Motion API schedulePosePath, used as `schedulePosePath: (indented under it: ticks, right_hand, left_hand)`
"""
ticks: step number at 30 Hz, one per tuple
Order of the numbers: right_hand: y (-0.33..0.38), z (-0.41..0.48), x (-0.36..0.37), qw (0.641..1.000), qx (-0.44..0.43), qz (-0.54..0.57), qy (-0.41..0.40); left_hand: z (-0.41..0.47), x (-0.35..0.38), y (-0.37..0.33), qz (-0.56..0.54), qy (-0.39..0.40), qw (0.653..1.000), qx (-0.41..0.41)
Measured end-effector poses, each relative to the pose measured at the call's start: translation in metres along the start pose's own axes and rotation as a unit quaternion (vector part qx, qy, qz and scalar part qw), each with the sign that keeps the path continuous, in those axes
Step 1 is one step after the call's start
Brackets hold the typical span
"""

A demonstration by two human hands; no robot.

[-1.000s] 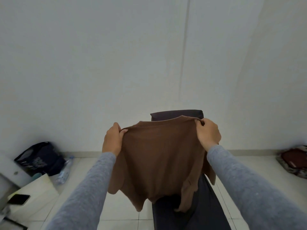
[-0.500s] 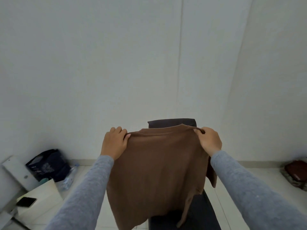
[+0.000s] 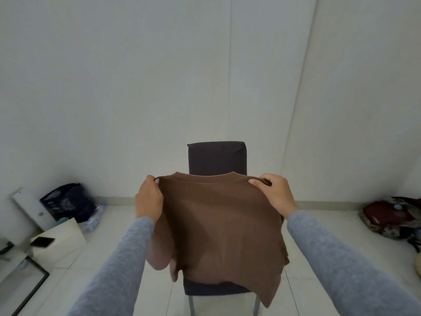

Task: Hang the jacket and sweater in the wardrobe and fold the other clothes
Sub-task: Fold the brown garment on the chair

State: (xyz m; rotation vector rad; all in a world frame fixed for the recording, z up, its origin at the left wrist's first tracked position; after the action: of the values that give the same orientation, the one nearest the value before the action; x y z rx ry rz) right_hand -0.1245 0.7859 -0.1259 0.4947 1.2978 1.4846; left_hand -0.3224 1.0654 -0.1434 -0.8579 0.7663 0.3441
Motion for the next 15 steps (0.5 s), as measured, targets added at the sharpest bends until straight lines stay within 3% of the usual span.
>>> schedulePosePath:
  ticks: [4,11,15]
  right_hand:
    - [-0.019,-0.048,-0.015,0.999,0.03,-0.007,0.009]
    - [-0.06,-0.093,-0.037,0.995,0.095,-0.02,-0.012]
    - [-0.068,-0.104,-0.034,0.99,0.106,-0.081,-0.034]
  left_hand:
    - [-0.051,0.005,0.004,-0.059,0.052,0.997,-0.003]
    - [-0.104,0.015,0.011,0.02,0.093,0.993,0.064]
    - [-0.111,0.027,0.022,0.062,0.115,0.989,0.072]
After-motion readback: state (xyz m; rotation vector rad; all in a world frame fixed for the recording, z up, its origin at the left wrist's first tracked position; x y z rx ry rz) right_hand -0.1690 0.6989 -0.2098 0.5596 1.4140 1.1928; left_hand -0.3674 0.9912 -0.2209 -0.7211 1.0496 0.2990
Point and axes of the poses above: each hand's wrist, its own z-axis towards the middle knuckle, its own x-axis out of the palm, y = z × x, the point moved 4 cm from there along z, towards the middle knuckle, and after that the axes turned 12 degrees about z, right-handed, at the moved point
